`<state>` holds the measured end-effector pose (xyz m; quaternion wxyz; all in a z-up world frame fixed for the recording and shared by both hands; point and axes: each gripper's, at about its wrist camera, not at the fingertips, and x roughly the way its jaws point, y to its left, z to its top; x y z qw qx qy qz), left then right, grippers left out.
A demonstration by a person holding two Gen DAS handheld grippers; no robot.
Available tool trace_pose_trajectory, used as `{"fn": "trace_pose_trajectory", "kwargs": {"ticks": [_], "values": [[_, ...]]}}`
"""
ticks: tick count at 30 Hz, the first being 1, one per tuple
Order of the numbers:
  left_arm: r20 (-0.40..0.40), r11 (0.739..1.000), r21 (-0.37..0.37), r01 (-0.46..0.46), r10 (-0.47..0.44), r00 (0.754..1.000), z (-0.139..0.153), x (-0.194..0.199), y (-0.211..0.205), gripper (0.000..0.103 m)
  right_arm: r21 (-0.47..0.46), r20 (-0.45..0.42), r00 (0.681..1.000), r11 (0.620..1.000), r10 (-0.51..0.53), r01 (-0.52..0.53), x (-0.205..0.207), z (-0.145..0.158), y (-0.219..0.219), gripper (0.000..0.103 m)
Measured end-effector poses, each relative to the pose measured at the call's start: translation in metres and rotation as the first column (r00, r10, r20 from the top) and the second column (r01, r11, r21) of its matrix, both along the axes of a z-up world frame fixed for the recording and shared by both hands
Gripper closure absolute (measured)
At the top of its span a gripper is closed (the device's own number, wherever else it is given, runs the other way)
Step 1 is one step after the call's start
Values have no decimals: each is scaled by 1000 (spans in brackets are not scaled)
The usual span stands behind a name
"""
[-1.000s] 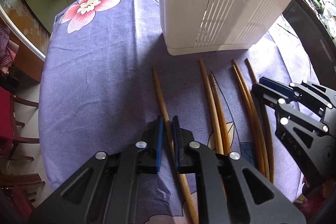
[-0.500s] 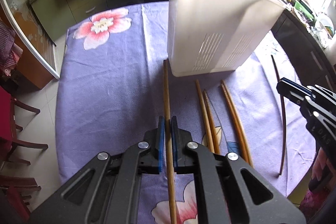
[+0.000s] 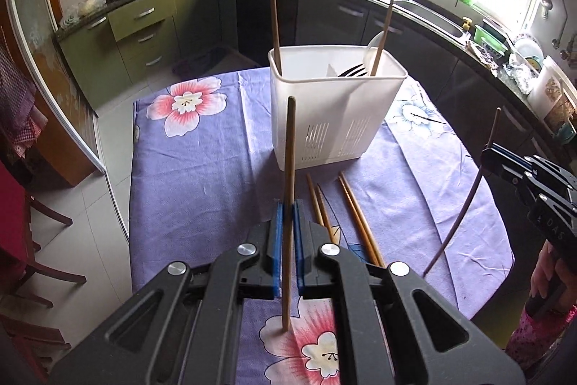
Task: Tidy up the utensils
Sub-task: 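Lift both chopsticks upright and carry them over the white holder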
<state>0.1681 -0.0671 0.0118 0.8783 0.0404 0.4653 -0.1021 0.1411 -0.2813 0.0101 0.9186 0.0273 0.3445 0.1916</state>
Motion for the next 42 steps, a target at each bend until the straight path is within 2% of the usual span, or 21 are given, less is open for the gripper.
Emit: {"fn": "trace_pose_trajectory", "kwargs": {"ticks": [11, 24, 33, 38, 42], "values": [[41, 1000, -11, 21, -20, 999, 21, -16, -5, 97, 16, 38, 999, 1000, 5, -6, -10, 12, -7, 97], [51, 999, -33, 42, -40, 998, 38, -3, -10, 97, 21, 56, 998, 999, 31, -32, 0, 41, 2, 97], [88, 996, -23, 85, -83, 993, 75, 8, -23, 97, 22, 108, 992, 998, 62, -64, 16, 92, 6, 97], [130, 993, -32, 111, -106, 986, 109, 15, -29, 97, 26, 156, 985, 997, 68, -73, 23, 127, 7, 97], [197, 993, -39, 115, -105, 975, 141, 18, -31, 97, 46, 199, 978, 997, 57, -67, 34, 156, 3, 97]]}}
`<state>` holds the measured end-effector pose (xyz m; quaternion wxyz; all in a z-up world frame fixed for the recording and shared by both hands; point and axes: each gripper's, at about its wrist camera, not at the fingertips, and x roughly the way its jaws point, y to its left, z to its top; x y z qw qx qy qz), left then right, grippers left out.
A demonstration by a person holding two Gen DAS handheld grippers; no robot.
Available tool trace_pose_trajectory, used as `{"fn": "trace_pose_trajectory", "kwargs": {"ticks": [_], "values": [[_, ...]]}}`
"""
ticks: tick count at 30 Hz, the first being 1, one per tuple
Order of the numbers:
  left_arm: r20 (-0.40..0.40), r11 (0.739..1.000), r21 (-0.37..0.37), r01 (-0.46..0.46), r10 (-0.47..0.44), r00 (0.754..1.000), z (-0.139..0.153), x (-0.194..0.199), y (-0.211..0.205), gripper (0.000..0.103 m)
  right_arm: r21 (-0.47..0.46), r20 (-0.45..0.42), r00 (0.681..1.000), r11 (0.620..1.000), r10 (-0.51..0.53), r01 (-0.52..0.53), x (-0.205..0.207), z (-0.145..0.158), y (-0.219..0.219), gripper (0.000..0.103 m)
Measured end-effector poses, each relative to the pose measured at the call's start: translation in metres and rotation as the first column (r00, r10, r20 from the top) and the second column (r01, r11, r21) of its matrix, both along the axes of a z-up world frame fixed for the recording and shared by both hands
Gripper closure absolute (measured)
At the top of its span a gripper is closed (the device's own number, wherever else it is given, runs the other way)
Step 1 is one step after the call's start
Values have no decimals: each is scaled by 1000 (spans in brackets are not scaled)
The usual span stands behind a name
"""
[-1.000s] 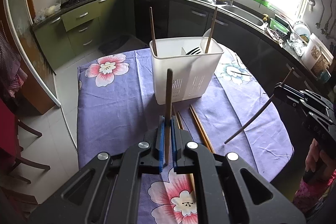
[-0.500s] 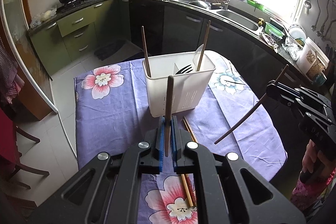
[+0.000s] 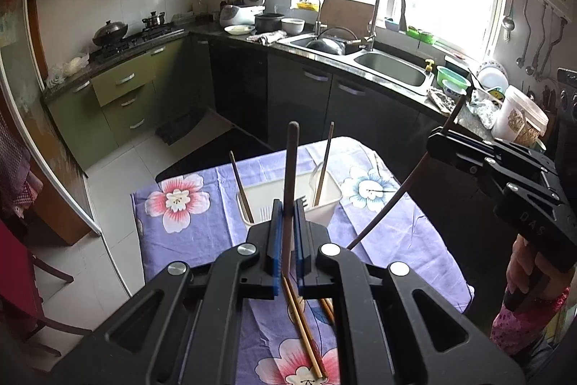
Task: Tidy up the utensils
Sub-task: 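Lift both chopsticks upright and carry them over the white holder, then open the left tool releasing its chopstick while the right tool releases its chopstick into the holder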
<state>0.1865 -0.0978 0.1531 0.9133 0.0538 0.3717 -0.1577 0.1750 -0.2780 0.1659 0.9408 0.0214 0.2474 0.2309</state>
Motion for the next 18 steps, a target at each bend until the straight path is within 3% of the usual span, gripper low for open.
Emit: {"fn": "trace_pose_trajectory", "kwargs": {"ticks": [8, 12, 18], "values": [[115, 999, -8, -37, 38, 993, 43, 22, 0, 97, 37, 61, 997, 999, -38, 36, 41, 39, -7, 97], [118, 998, -20, -56, 58, 991, 41, 46, 1, 97, 40, 57, 997, 998, -53, 51, 71, 40, -6, 97], [71, 997, -19, -72, 73, 995, 16, 83, 0, 97, 38, 12, 998, 997, -63, 62, 115, 12, -8, 97]]}}
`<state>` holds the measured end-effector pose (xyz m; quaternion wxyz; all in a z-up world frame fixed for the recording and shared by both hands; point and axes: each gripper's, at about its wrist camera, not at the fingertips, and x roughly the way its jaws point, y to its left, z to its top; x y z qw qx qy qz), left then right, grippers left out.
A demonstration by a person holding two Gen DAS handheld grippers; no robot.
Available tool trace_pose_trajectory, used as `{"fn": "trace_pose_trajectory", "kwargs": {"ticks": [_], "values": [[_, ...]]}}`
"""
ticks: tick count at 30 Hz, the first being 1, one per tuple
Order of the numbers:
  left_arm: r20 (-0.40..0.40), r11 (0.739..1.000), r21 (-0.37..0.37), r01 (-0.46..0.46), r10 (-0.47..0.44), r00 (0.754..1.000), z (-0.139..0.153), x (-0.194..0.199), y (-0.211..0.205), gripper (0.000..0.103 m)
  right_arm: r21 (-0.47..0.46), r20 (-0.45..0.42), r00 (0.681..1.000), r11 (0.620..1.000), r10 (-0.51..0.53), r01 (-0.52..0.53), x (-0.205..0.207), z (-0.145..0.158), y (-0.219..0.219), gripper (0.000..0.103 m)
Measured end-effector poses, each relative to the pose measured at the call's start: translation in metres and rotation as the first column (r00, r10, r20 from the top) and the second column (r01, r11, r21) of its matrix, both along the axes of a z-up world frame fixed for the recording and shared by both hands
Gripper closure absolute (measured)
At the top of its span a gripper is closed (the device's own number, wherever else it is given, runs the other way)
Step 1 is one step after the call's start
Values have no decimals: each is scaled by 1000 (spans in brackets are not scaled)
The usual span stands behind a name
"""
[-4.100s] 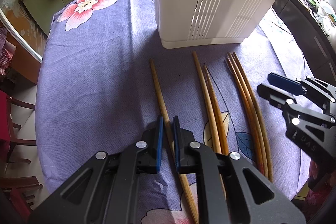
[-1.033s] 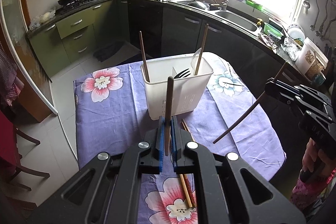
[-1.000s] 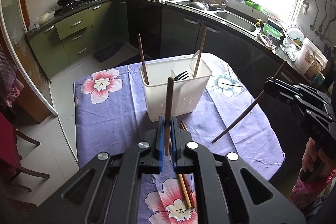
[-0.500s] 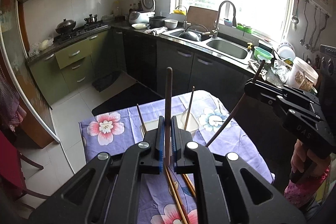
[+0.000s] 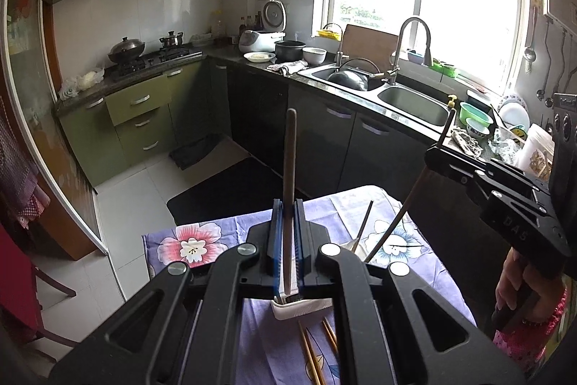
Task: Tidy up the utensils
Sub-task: 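Open the left tool releasing its chopstick while the right tool releases its chopstick into the holder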
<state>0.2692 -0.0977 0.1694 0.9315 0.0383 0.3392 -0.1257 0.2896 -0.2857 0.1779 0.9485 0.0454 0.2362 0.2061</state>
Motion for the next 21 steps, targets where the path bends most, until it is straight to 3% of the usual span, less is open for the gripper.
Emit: {"fn": "trace_pose_trajectory", "kwargs": {"ticks": [14, 21], "values": [[-179, 998, 55, 11, -1, 984, -85, 22, -4, 97, -45, -146, 989, 998, 27, -34, 34, -101, 18, 97], [-212, 999, 49, -1, 11, 977, -101, 19, 4, 96, -72, -172, 985, 997, 28, -41, 31, -123, 25, 96]]}}
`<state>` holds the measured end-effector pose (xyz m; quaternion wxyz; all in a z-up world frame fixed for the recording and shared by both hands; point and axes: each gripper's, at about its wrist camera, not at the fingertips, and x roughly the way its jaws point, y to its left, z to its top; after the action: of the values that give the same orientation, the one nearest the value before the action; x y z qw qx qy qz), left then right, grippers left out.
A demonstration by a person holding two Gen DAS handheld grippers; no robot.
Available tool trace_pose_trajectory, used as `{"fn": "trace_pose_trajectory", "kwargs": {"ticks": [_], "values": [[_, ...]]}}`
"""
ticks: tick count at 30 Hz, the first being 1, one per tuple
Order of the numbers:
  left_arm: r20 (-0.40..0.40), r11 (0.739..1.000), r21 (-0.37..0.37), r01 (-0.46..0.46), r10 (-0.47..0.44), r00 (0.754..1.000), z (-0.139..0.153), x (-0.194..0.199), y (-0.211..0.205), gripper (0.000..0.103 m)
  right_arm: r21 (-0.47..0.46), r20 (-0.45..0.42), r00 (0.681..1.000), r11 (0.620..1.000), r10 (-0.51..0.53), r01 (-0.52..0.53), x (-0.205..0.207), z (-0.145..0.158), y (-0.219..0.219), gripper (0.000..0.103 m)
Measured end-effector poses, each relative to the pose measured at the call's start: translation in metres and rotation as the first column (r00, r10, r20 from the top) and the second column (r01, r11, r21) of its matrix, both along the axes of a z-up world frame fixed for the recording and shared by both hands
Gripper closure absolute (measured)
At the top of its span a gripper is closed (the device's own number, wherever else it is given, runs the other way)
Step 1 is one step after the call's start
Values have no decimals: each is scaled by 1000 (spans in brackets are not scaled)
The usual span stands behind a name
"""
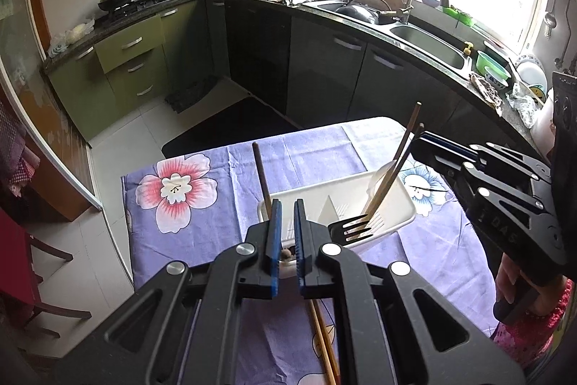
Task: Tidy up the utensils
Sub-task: 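Open the left tool releasing its chopstick while the right tool releases its chopstick into the holder, then move both tools back down to the remaining wooden chopsticks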
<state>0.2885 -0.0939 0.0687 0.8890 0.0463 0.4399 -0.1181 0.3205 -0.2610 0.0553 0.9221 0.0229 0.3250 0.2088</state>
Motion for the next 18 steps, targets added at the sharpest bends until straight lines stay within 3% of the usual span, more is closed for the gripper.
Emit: {"fn": "trace_pose_trajectory", "kwargs": {"ticks": [5, 10, 13, 18], "values": [[29, 1000, -4, 0, 0, 1000, 13, -17, 3, 87, 8, 58, 998, 1000, -2, 2, -32, 16, -3, 92], [24, 1000, -8, 2, -2, 1000, 12, -46, 7, 87, -1, 79, 997, 1000, 4, -4, -79, 24, -12, 88], [-27, 1000, -11, -2, 1, 1000, -10, -63, 8, 87, -15, 43, 999, 1000, -9, 10, -101, 10, -23, 82], [-168, 1000, 4, -5, 6, 986, -76, -80, 6, 87, -66, -62, 997, 997, -42, 38, -120, -42, -35, 81]]}}
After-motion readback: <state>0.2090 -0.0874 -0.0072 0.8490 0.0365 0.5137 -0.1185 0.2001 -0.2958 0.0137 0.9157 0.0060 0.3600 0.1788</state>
